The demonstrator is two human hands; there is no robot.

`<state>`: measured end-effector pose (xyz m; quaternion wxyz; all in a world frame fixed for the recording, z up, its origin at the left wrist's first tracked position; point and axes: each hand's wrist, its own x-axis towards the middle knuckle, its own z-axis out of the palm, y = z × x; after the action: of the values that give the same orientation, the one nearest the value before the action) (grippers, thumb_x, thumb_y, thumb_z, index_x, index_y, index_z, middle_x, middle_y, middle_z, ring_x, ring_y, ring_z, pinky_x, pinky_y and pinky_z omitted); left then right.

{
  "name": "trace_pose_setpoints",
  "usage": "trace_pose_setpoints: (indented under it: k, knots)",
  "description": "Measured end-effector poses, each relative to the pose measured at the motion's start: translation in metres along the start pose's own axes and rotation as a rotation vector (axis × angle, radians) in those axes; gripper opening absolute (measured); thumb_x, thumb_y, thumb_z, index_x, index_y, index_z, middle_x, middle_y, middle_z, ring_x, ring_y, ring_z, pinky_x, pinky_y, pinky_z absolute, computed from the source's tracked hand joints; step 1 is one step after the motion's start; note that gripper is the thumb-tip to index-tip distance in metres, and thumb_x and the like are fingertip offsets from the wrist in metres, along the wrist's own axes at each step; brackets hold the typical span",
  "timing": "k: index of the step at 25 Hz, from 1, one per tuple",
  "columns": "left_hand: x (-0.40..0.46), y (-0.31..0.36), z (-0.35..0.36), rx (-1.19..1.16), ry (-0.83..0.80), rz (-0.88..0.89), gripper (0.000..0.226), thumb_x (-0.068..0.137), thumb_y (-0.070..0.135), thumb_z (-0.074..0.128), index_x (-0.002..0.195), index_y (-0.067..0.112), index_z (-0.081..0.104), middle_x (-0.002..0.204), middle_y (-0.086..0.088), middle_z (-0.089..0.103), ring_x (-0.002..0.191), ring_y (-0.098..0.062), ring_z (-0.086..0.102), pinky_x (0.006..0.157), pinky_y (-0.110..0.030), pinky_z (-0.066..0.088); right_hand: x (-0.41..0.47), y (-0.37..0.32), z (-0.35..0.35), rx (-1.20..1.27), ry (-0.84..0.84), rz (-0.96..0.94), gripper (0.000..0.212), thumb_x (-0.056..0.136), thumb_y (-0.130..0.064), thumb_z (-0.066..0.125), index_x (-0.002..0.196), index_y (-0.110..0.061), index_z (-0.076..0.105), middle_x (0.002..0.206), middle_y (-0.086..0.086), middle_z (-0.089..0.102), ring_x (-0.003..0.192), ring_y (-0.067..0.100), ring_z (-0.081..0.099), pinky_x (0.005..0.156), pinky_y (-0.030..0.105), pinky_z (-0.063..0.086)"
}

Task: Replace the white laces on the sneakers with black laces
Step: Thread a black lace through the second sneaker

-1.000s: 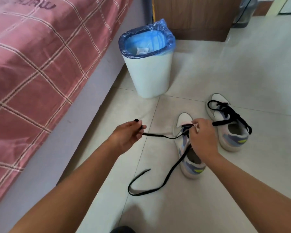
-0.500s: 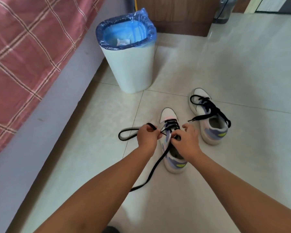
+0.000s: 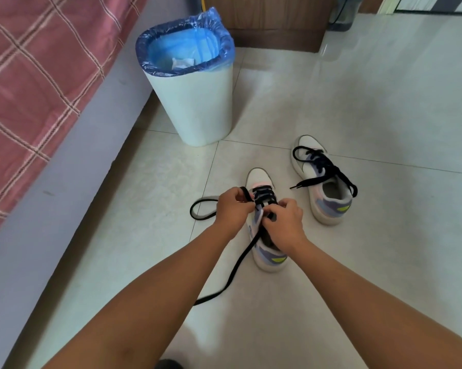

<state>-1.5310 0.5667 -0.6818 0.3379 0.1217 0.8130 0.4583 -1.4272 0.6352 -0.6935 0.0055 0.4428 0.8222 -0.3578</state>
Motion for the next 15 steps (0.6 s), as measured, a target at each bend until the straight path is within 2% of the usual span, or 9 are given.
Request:
trace_pose_setpoints:
  k: [5,8,10,15]
  knots:
    - [0.0027,0.0022,-0.0063,0.081,-0.088,0.058,0.015,0.075,-0.002,0.069,0.086,0.008,0.066,0.076,-0.001,0.064,0.076,-0.015,0.061,0.076,-0.028,0.051,0.0014,-0.0004,-0.0007,-0.027,-0.016,-0.010,0.020,0.093,-0.018,0.054,0.109,-0.017,0.066,0.124,0.008,0.037,0.116,0.027,0.032,0.095,0.035,0.035]
    - [0.0017,0.0029,-0.0090,-0.061,-0.162,-0.002,0.014,0.078,-0.004,0.069,0.088,0.006,0.066,0.075,-0.002,0.064,0.072,-0.014,0.062,0.066,-0.018,0.052,0.0031,-0.0028,-0.0019,-0.025,-0.011,0.002,0.019,0.093,-0.017,0.053,0.106,-0.017,0.067,0.122,0.008,0.039,0.115,0.028,0.033,0.095,0.036,0.036]
    - [-0.0005,0.0031,-0.0085,-0.075,-0.189,-0.015,0.014,0.079,-0.004,0.069,0.089,0.005,0.065,0.075,-0.002,0.064,0.070,-0.011,0.062,0.064,-0.016,0.052,0.0034,-0.0043,-0.0017,-0.027,-0.012,0.009,0.019,0.094,-0.017,0.052,0.104,-0.015,0.068,0.122,0.008,0.039,0.115,0.027,0.032,0.094,0.035,0.036]
    - [0.0011,0.0070,-0.0041,0.097,-0.137,0.001,0.014,0.076,-0.001,0.071,0.082,0.011,0.067,0.077,-0.007,0.065,0.081,-0.023,0.065,0.084,-0.037,0.056,0.0033,-0.0045,-0.0020,-0.030,-0.039,-0.005,0.021,0.093,-0.014,0.052,0.105,-0.015,0.068,0.122,0.010,0.038,0.115,0.029,0.032,0.095,0.034,0.035]
